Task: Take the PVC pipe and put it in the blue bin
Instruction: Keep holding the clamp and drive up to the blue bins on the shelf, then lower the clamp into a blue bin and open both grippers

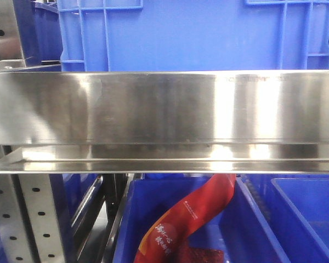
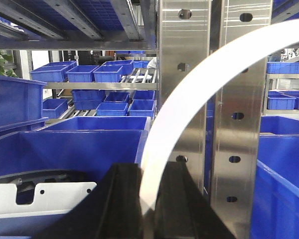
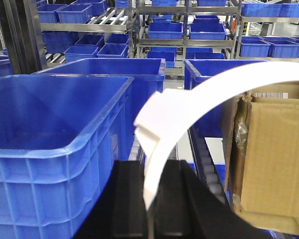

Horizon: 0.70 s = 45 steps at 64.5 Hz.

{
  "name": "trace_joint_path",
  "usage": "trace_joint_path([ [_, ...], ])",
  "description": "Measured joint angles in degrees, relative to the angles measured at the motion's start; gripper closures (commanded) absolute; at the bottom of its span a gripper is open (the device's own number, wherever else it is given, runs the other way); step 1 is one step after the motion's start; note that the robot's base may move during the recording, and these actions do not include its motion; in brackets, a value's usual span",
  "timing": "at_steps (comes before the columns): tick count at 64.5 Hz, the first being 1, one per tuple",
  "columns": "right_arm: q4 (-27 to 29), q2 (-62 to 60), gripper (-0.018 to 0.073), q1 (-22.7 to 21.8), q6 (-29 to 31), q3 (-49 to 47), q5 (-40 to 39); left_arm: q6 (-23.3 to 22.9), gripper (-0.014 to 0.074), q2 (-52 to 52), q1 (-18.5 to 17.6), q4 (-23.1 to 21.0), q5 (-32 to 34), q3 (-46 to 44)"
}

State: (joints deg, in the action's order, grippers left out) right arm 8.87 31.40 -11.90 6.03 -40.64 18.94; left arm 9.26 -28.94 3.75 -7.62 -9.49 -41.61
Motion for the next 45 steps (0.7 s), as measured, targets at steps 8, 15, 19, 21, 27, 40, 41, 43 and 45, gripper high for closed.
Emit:
trace_joint_path([
  [8, 0.0, 0.0, 0.0715, 0.0, 0.0, 0.0, 0.0, 0.0, 0.0707, 0.0, 0.0, 0.0, 0.0, 0.0],
  [15, 0.0, 0.0, 0.0715, 0.0, 0.0, 0.0, 0.0, 0.0, 0.0707, 0.0, 0.0, 0.0, 0.0, 0.0],
  [19, 0.0, 0.0, 0.0715, 0.0, 0.0, 0.0, 0.0, 0.0, 0.0707, 0.0, 0.0, 0.0, 0.0, 0.0],
  [21, 0.0, 0.0, 0.0715, 0.0, 0.0, 0.0, 0.0, 0.0, 0.0707, 0.0, 0.0, 0.0, 0.0, 0.0],
  [27, 0.0, 0.0, 0.0715, 0.0, 0.0, 0.0, 0.0, 0.0, 0.0707, 0.0, 0.0, 0.0, 0.0, 0.0],
  [40, 0.0, 0.0, 0.0715, 0.0, 0.0, 0.0, 0.0, 0.0, 0.0707, 0.0, 0.0, 0.0, 0.32, 0.0],
  [41, 0.0, 0.0, 0.0715, 0.0, 0.0, 0.0, 0.0, 0.0, 0.0707, 0.0, 0.0, 0.0, 0.46, 0.0],
  [43, 0.0, 0.0, 0.0715, 0.0, 0.0, 0.0, 0.0, 0.0, 0.0707, 0.0, 0.0, 0.0, 0.91, 0.0],
  [45, 0.0, 0.0, 0.0715, 0.0, 0.0, 0.0, 0.0, 0.0, 0.0707, 0.0, 0.0, 0.0, 1.34, 0.0],
])
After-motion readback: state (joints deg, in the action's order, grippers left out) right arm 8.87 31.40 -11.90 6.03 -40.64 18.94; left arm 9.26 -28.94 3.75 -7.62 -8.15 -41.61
